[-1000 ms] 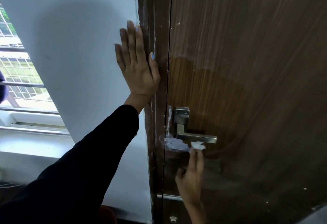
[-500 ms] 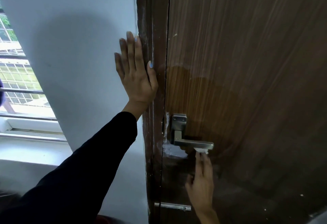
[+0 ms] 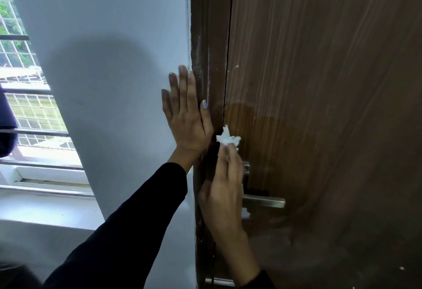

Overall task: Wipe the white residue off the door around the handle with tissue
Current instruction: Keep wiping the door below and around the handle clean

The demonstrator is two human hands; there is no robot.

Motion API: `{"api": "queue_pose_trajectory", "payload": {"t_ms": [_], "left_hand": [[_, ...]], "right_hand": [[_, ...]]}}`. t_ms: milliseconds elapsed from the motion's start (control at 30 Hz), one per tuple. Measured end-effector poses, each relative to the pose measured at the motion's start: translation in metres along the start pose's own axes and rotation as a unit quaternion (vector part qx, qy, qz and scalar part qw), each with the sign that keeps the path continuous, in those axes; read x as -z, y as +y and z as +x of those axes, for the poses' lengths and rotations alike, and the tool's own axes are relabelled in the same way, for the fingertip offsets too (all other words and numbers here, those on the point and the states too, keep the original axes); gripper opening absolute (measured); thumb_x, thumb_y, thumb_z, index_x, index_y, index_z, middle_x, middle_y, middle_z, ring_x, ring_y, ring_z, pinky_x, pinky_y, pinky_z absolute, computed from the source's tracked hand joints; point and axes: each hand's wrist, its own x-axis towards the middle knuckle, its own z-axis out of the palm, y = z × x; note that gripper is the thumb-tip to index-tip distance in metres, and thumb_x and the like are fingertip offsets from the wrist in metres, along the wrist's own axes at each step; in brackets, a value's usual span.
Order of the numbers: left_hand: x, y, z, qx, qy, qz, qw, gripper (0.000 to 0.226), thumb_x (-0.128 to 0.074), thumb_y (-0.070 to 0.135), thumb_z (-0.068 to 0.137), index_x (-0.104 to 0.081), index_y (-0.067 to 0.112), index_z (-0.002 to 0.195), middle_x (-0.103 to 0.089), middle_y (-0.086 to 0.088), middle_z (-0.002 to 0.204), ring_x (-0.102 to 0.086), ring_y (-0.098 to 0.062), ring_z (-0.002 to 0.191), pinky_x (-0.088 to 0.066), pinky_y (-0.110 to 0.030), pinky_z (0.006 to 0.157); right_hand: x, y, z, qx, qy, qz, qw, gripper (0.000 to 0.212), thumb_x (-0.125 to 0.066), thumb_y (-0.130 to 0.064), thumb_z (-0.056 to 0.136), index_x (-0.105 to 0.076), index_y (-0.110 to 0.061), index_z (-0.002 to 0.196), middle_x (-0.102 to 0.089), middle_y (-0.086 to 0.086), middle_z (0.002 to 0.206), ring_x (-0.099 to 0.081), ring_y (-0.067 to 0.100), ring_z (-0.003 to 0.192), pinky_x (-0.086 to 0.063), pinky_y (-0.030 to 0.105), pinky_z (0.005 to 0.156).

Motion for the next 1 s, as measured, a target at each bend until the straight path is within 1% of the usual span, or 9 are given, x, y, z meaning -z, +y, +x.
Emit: {"api": "queue_pose_trajectory", "payload": {"t_ms": [100,267,367,433,567,700,800,900,1000], "left_hand": [[0.001,-0.003,-0.010,-0.003,-0.022,-0.007,1.000,0.054,-0.023,0.032,0.097,-0.018,0.012,0.148,-0.029,-0.017,0.153,-0.012,-0.027,0.147,-0.004,-0.042,0.120],[-0.001,-0.013,-0.023,-0.021,-0.033,-0.024,0.999,0.058,-0.024,0.031,0.097,-0.009,0.014,0.151,-0.022,-0.012,0.156,-0.003,-0.019,0.148,-0.002,-0.041,0.121],[0.000,-0.020,-0.041,-0.048,-0.053,-0.031,0.997,0.060,-0.023,0.033,0.097,-0.002,0.017,0.151,-0.001,-0.002,0.161,0.000,-0.018,0.149,0.000,-0.041,0.121],[0.003,-0.026,-0.061,-0.068,-0.075,-0.030,0.994,0.061,-0.024,0.033,0.097,0.000,0.018,0.151,0.009,0.004,0.160,0.002,-0.017,0.149,0.001,-0.041,0.121],[0.005,-0.041,-0.105,-0.111,-0.099,-0.007,0.989,0.061,-0.023,0.035,0.098,0.000,0.014,0.151,0.011,0.000,0.160,0.003,-0.018,0.149,0.002,-0.042,0.121],[-0.003,-0.044,-0.115,-0.103,-0.089,-0.005,0.991,0.061,-0.021,0.035,0.097,-0.002,0.014,0.151,0.008,-0.001,0.161,0.001,-0.019,0.149,0.002,-0.043,0.121],[-0.005,-0.044,-0.117,-0.104,-0.082,-0.017,0.991,0.061,-0.023,0.034,0.097,-0.003,0.015,0.151,0.007,-0.001,0.161,0.000,-0.019,0.149,0.003,-0.043,0.121],[-0.006,-0.045,-0.118,-0.103,-0.077,-0.022,0.991,0.061,-0.024,0.034,0.096,-0.005,0.015,0.151,0.005,-0.001,0.161,-0.001,-0.019,0.149,0.001,-0.042,0.121],[-0.007,-0.047,-0.120,-0.107,-0.077,-0.024,0.991,0.061,-0.024,0.034,0.096,-0.005,0.015,0.151,0.005,-0.001,0.161,-0.002,-0.019,0.149,0.001,-0.042,0.121]], "right_hand": [[-0.025,-0.001,-0.003,-0.049,-0.051,-0.067,0.995,0.082,-0.076,0.000,0.068,-0.034,0.005,0.138,-0.033,0.022,0.146,-0.029,0.038,0.134,-0.037,0.044,0.105],[-0.051,0.011,-0.048,-0.118,-0.099,-0.097,0.983,0.085,-0.076,0.002,0.064,-0.033,0.002,0.138,-0.038,0.024,0.142,-0.036,0.037,0.131,-0.035,0.044,0.105],[-0.054,0.012,-0.052,-0.115,-0.069,-0.069,0.989,0.084,-0.070,0.010,0.064,-0.031,0.002,0.138,-0.036,0.024,0.143,-0.034,0.037,0.132,-0.035,0.048,0.105],[-0.053,0.010,-0.040,-0.093,-0.036,-0.042,0.994,0.087,-0.067,0.012,0.065,-0.026,0.001,0.141,-0.028,0.021,0.148,-0.023,0.033,0.137,-0.030,0.048,0.108],[-0.060,0.017,-0.031,-0.075,-0.009,-0.040,0.996,0.086,-0.063,0.010,0.068,-0.024,-0.002,0.143,-0.024,0.015,0.151,-0.014,0.025,0.140,-0.021,0.043,0.111],[-0.078,0.037,-0.073,-0.093,-0.029,-0.065,0.993,0.086,-0.068,0.014,0.063,-0.032,0.000,0.140,-0.026,0.012,0.147,-0.027,0.028,0.136,-0.026,0.039,0.110],[-0.084,0.042,-0.091,-0.119,-0.026,-0.043,0.992,0.086,-0.067,0.014,0.063,-0.031,0.000,0.140,-0.022,0.008,0.148,-0.028,0.029,0.137,-0.015,0.028,0.114],[-0.085,0.037,-0.075,-0.117,0.012,-0.014,0.993,0.084,-0.055,0.016,0.064,-0.028,-0.001,0.141,-0.021,0.009,0.150,-0.015,0.021,0.140,-0.017,0.034,0.114],[-0.084,0.036,-0.062,-0.114,0.022,-0.012,0.993,0.085,-0.052,0.015,0.063,-0.026,-0.002,0.142,-0.024,0.012,0.151,-0.013,0.020,0.141,-0.019,0.038,0.114]]}}
